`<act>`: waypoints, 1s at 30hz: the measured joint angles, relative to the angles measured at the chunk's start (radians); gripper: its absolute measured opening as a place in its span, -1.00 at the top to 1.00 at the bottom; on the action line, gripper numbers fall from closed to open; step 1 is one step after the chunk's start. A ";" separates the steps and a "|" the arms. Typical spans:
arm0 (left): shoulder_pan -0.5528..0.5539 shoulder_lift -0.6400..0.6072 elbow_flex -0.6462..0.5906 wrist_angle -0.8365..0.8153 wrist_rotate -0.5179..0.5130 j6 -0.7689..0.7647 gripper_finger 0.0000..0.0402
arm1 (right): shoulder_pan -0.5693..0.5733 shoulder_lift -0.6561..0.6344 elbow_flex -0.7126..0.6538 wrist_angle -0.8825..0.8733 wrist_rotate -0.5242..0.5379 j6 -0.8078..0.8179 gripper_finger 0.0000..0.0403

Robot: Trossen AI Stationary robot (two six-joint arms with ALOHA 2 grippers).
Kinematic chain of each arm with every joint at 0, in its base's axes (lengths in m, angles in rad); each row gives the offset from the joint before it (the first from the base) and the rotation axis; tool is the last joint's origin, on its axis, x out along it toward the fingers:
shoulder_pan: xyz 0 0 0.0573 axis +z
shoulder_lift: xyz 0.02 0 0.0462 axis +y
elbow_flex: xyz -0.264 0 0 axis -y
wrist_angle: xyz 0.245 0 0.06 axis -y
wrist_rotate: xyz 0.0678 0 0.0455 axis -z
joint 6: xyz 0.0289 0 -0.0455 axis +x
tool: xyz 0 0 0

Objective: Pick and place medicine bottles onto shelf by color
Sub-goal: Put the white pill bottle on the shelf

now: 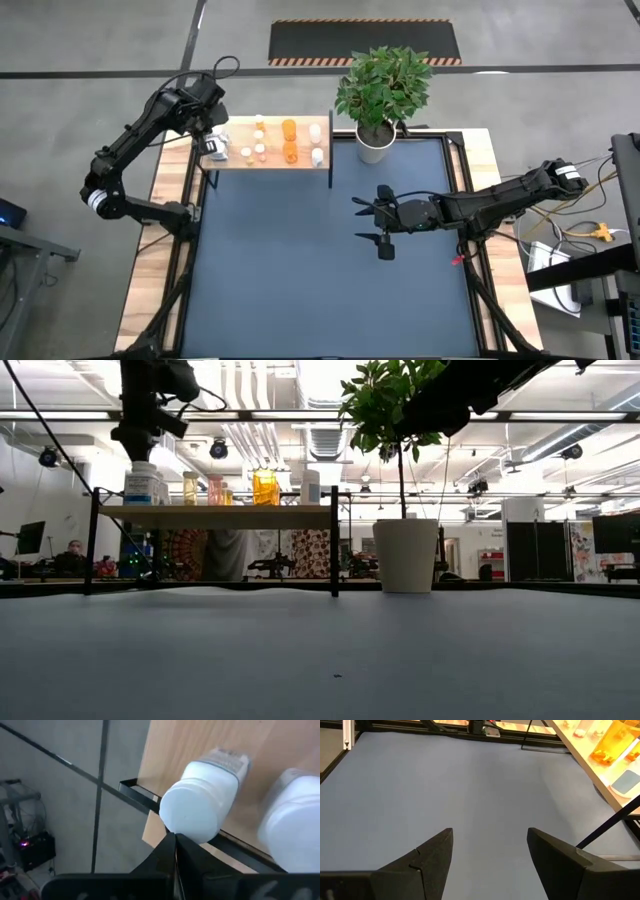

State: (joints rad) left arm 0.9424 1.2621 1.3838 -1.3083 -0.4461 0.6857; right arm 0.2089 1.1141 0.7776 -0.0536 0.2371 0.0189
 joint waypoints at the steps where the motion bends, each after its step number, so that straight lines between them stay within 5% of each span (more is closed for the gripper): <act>1: 0.000 0.000 -0.001 0.002 0.001 0.000 1.00 | 0.000 0.000 0.000 0.000 0.000 0.000 -0.21; 17: -0.011 -0.005 0.030 0.017 0.040 -0.039 1.00 | 0.000 0.000 0.000 0.002 0.000 0.008 -0.21; 26: -0.081 -0.075 0.026 0.043 0.304 -0.136 1.00 | 0.000 0.000 0.000 0.020 0.008 0.008 -0.21; 30: -0.151 -0.128 0.015 0.103 0.326 -0.210 1.00 | -0.005 0.000 0.021 0.022 0.032 0.003 -0.21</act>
State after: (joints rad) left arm 0.7916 1.1339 1.3987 -1.2050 -0.1204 0.4761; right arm 0.2039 1.1141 0.7982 -0.0315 0.2692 0.0215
